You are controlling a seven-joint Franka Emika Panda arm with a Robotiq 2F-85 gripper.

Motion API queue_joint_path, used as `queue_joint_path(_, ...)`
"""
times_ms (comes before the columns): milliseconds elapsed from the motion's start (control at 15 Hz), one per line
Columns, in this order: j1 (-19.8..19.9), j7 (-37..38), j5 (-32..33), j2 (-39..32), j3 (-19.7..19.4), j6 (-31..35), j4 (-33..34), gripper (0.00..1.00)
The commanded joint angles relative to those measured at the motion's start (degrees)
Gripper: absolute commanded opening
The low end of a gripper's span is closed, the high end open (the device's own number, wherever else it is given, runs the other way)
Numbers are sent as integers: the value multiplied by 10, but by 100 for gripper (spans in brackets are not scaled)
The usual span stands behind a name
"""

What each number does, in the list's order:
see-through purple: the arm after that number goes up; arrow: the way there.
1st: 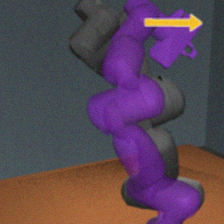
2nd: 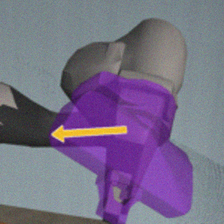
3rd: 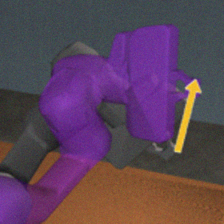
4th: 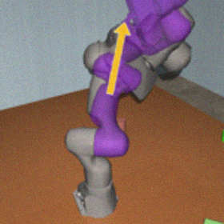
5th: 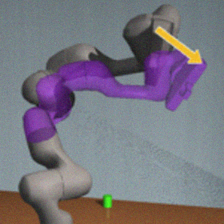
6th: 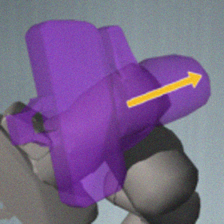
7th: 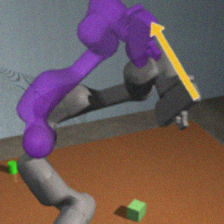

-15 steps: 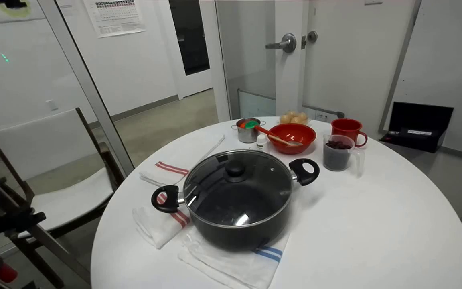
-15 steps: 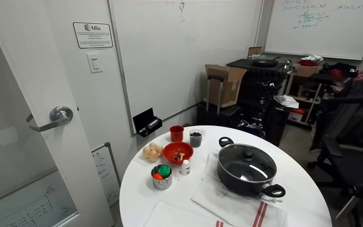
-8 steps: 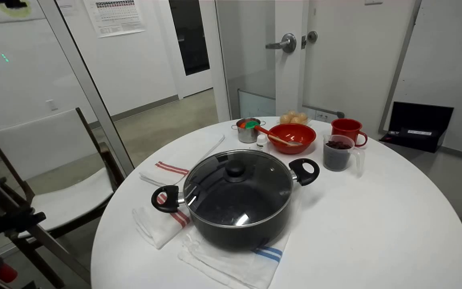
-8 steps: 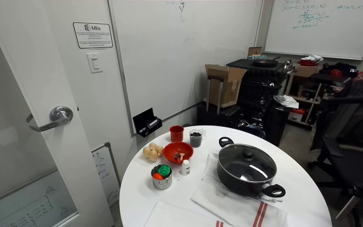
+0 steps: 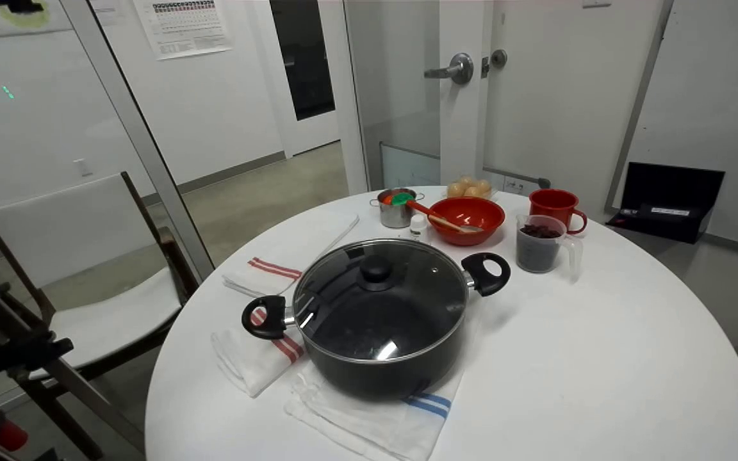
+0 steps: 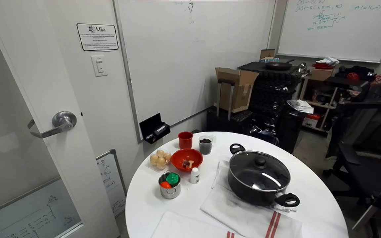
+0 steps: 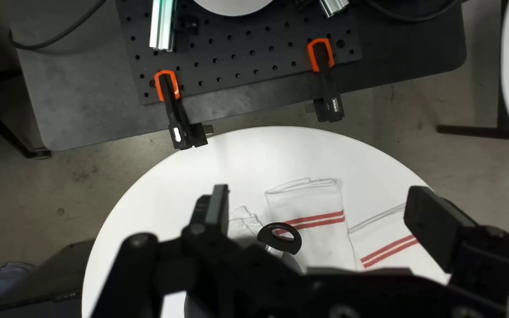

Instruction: Take the lid off of the pot

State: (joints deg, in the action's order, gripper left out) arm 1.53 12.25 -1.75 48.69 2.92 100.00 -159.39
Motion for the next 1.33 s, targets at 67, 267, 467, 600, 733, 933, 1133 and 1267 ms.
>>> queue_joint_path(67,6,-20,11,-79,0,9,55,100)
queue_joint_path(267,6,-38,15,-169,-8,45,101,100)
queue_joint_path(467,2,-64,10,-261,-18,87,146,100)
queue_joint_path(600,3,-76,10,-326,-24,107,183,100)
queue_joint_path(733,4,-83,13,-394,-28,125,225,100)
queue_joint_path(933,6,-92,7,-490,-37,148,288,100)
queue_joint_path(1133,10,-75,8,-576,-44,185,342,100)
queue_joint_path(1267,12,-61,9,-626,-51,215,371,100)
